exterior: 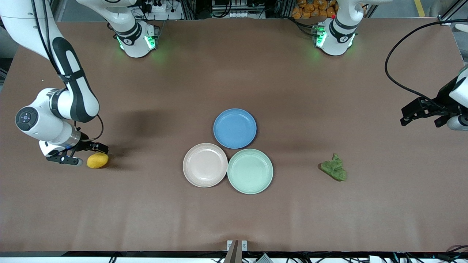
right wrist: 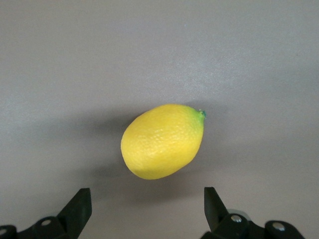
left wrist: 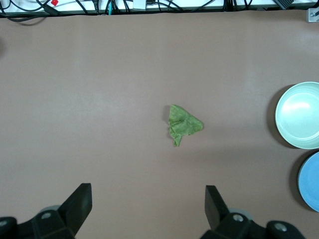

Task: Pick lemon and lettuce from plates
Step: 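Lower the lemon to the table and open the right gripper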

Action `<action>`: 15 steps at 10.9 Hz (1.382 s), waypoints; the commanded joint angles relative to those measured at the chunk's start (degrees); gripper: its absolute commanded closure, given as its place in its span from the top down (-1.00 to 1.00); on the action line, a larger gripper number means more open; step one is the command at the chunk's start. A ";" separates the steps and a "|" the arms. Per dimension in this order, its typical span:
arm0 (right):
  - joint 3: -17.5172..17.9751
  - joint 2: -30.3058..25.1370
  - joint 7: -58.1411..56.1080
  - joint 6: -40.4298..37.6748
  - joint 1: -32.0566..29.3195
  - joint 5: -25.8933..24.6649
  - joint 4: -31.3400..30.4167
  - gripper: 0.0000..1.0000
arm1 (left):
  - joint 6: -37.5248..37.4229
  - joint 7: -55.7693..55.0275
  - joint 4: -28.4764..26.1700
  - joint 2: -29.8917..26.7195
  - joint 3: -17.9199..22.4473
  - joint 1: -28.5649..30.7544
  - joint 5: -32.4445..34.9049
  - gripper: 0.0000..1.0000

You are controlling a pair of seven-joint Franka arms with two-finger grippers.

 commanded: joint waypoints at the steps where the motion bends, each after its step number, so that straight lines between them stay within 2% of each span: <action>1: 0.29 0.03 -0.23 0.40 -0.41 0.19 -0.02 1.00 | -1.23 0.82 0.53 -0.49 0.34 0.11 -1.51 1.00; 7: 0.29 -0.75 0.13 -0.91 -0.32 0.19 0.68 1.00 | -4.13 0.73 0.53 -0.93 -0.01 0.02 -1.07 1.00; 8: 0.29 -1.37 0.04 -3.44 -0.58 0.19 2.07 1.00 | -4.92 0.73 0.53 -1.19 -0.10 -0.15 -0.98 1.00; 12: 0.12 -1.73 0.65 -23.02 -1.64 0.10 14.19 1.00 | -5.63 0.39 -0.61 -4.96 -0.89 -0.25 -0.98 1.00; 15: 0.12 -2.69 0.56 -25.25 -2.34 0.01 16.67 1.00 | -6.95 0.91 -0.87 -6.11 -0.89 0.02 -1.07 1.00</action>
